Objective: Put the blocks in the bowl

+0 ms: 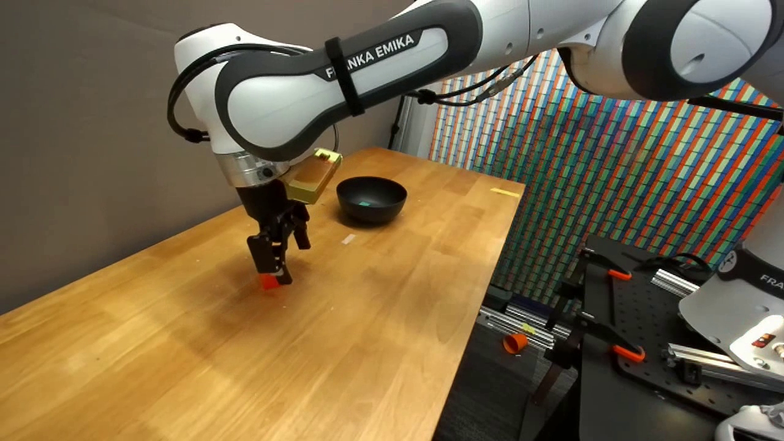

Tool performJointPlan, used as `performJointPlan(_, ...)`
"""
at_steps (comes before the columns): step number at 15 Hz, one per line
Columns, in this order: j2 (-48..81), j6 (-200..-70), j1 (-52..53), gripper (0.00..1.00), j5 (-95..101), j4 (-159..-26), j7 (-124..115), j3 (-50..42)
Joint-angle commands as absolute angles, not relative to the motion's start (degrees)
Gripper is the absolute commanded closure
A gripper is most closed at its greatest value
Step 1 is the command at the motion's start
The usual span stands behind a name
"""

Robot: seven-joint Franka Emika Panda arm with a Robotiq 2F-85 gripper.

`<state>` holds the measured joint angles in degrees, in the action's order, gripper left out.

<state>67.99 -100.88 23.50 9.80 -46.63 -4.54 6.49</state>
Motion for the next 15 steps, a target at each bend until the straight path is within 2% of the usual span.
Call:
performJointPlan(1,73.6,-98.0,24.2,0.0,9.5,-36.9,0.0,7.4)
performJointPlan(8,77.5,-98.9,26.0,0.0,9.0,-31.9,4.1,6.1)
performJointPlan(9,78.1,-99.0,26.3,0.25,9.2,-31.0,4.3,5.8)
performJointPlan(10,78.6,-98.9,26.6,0.26,9.5,-30.2,4.6,5.5)
performJointPlan(14,80.6,-98.5,27.0,0.58,9.5,-27.1,5.8,4.7)
performJointPlan(15,81.0,-98.1,27.1,0.17,9.3,-26.4,5.5,4.6)
